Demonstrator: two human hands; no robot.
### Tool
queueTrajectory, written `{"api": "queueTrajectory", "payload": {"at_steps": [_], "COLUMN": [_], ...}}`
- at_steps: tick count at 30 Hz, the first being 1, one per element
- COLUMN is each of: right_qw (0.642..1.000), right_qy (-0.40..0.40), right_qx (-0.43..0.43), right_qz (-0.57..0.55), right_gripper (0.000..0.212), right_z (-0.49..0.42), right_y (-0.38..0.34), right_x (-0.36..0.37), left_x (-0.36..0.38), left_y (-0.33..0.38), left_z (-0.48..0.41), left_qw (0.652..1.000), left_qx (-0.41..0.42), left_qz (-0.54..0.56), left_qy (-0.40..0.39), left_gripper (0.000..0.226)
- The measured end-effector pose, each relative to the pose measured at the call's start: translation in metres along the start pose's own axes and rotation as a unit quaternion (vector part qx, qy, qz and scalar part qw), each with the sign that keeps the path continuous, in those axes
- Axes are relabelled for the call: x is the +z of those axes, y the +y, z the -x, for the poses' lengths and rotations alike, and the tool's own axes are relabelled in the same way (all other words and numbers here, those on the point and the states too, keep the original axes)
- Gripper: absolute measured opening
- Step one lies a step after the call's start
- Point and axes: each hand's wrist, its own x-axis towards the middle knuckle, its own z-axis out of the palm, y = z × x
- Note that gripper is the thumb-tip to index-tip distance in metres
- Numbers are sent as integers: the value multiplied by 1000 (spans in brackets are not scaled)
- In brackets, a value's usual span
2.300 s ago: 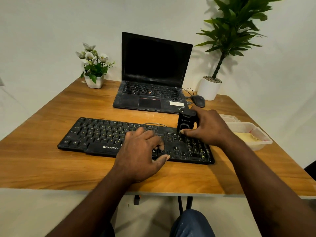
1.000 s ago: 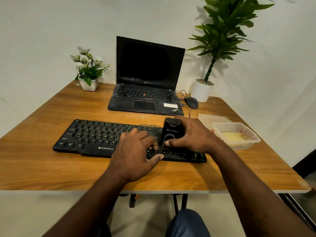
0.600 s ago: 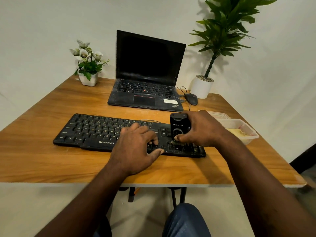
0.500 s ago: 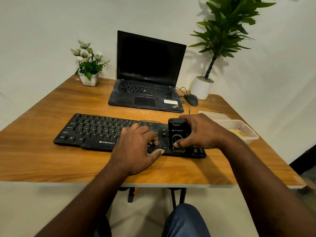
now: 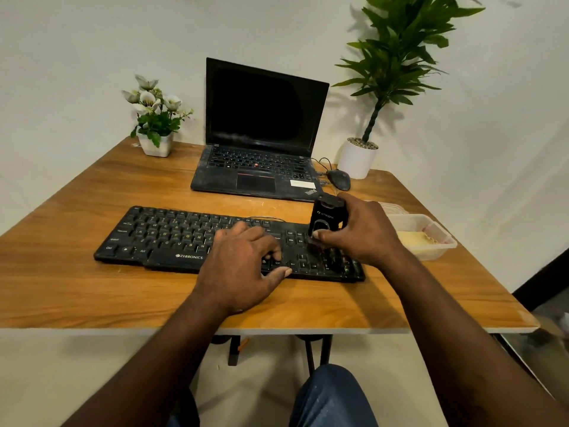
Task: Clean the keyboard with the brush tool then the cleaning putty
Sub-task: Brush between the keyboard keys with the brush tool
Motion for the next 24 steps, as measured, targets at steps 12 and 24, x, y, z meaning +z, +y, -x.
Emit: {"api": "queueTrajectory", "payload": {"at_steps": [12, 24], "right_qw": [997, 994], "right_qy": [-4, 11], "right_qx": [11, 5], "right_qz": [-71, -111], "right_gripper": [59, 58], "right_z": [38, 52], "right_y": [-7, -9], "right_x": [13, 30], "left_x": [-6, -12], "left_y": [-1, -1], "left_z": [10, 11], "left_qw": [1000, 995], "left_qx": [-25, -73], "left_qz": [13, 59], "left_qy": [8, 32], "left_gripper": [30, 59]}}
